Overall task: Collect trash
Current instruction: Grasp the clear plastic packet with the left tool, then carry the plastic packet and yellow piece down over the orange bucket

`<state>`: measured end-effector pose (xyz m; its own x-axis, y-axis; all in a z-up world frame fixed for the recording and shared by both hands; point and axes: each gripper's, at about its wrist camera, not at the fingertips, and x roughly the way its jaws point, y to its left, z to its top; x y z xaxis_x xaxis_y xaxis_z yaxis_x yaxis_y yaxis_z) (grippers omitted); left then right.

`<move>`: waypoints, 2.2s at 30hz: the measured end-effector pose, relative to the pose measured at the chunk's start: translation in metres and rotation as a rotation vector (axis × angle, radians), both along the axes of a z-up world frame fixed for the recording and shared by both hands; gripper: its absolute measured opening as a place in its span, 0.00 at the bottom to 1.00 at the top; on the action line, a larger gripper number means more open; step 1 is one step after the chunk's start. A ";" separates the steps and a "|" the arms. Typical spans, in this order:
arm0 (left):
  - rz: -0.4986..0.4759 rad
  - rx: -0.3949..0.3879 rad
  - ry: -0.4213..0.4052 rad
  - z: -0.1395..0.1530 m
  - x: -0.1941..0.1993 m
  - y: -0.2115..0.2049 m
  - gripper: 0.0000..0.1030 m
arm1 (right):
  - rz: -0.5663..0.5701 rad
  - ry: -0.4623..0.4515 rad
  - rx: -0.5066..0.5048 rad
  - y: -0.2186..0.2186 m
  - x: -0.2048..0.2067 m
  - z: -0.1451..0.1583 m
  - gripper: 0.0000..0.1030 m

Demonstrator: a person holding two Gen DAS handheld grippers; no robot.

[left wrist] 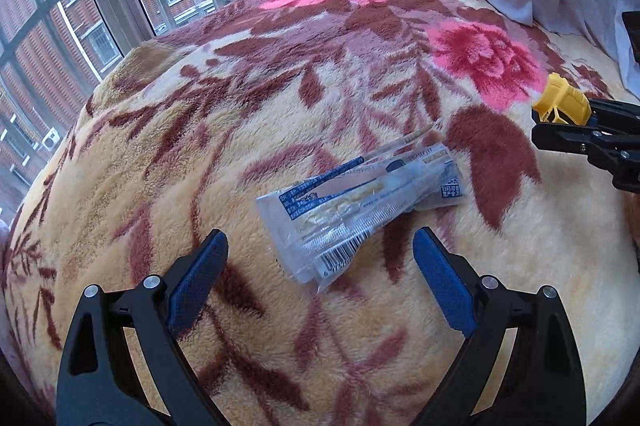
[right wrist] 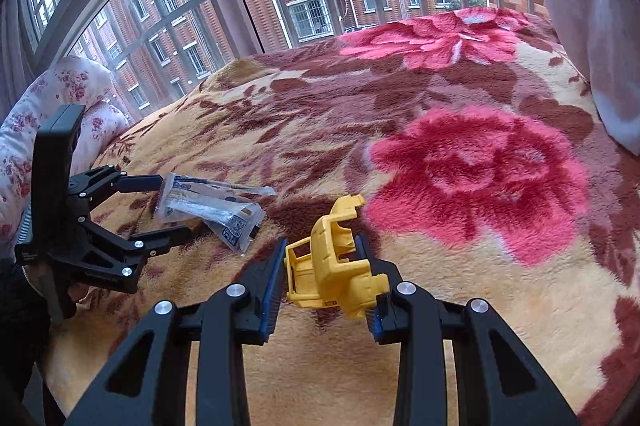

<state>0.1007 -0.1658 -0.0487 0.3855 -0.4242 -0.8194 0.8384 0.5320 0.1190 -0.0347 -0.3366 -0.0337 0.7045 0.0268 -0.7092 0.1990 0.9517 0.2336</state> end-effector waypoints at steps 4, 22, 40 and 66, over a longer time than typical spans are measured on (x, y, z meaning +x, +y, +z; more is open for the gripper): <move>-0.062 0.061 -0.090 0.003 -0.003 -0.011 0.89 | -0.001 -0.006 0.000 0.000 -0.001 0.001 0.33; -0.092 0.026 0.074 -0.009 0.004 -0.047 0.27 | -0.020 0.005 0.026 -0.006 -0.001 -0.004 0.33; 0.438 -0.154 0.072 0.040 -0.068 0.054 0.10 | 0.063 -0.049 -0.056 0.045 -0.028 0.040 0.33; 0.517 -0.208 0.022 0.039 -0.289 0.166 0.10 | 0.284 -0.029 -0.077 0.176 -0.235 0.031 0.33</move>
<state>-0.1880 0.0007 -0.0099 0.5698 -0.3383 -0.7489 0.4632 0.8850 -0.0474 -0.2696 -0.1604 -0.0031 0.6964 0.1729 -0.6966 -0.0841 0.9835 0.1601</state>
